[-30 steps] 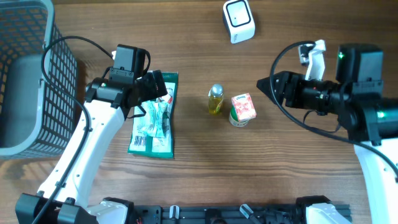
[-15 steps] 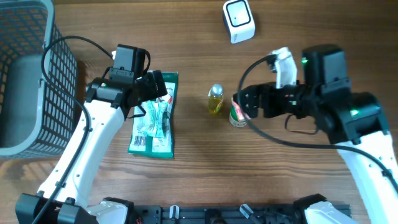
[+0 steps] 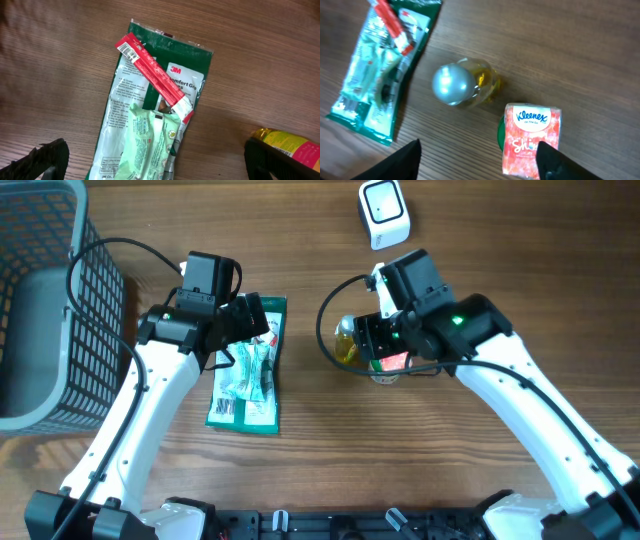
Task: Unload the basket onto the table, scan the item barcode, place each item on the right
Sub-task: 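Move the right gripper over the Kleenex pack on the jar, then grasp the Kleenex pack off the jar top, right gripper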
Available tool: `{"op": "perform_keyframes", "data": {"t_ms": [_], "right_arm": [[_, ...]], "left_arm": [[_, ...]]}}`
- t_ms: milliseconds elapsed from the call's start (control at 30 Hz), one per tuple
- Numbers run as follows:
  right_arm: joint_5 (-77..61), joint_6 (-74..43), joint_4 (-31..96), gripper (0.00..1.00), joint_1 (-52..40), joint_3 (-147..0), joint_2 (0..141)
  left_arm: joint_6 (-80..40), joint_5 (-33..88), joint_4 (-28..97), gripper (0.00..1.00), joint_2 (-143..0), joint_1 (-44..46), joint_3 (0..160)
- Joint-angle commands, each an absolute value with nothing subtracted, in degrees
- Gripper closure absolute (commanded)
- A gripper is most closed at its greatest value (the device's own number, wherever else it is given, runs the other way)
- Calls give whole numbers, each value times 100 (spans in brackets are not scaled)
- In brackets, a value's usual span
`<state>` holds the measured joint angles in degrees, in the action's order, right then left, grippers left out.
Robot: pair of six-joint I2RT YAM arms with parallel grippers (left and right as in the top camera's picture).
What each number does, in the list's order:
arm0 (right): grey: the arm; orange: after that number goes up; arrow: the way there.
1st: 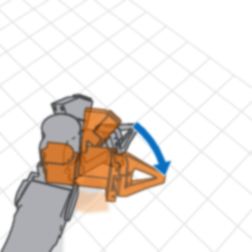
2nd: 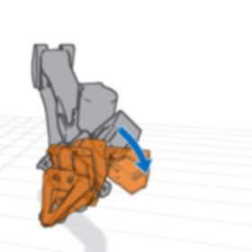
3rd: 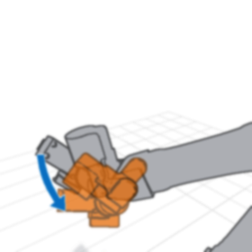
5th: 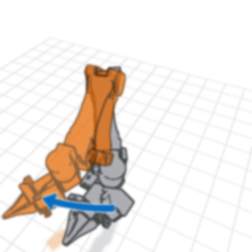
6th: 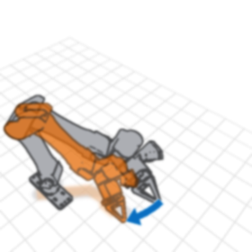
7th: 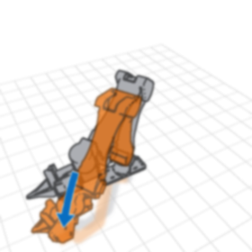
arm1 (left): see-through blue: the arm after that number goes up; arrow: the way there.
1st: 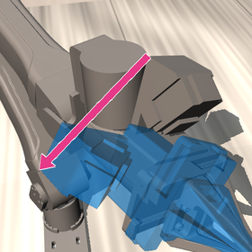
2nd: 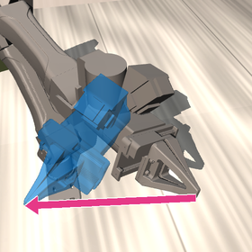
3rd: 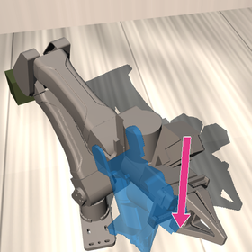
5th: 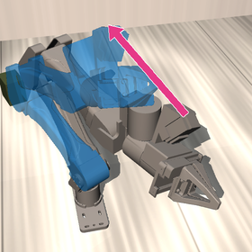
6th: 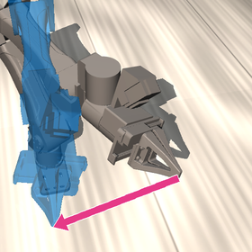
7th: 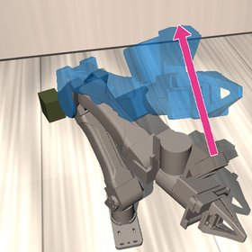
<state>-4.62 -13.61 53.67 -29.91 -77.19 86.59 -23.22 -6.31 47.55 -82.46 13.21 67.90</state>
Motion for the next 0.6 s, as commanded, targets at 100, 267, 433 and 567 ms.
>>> {"op": "perform_keyframes", "data": {"t_ms": [100,267,433,567], "right_arm": [[-279,-1614,5277,30,-3015,-7725,9148],[-412,-2591,4541,28,-3015,-7725,9094],[40,-2349,5492,29,-2847,-7725,9089],[-276,-1839,5944,30,-2447,-7725,9091]], "left_arm": [[-2274,-716,4742,0,-8228,1299,6869],[-2274,-716,4740,0,-8228,1299,6869],[-2274,-716,4740,0,-8228,1299,6869],[-2274,-716,4740,0,-8228,1299,6869]]}}
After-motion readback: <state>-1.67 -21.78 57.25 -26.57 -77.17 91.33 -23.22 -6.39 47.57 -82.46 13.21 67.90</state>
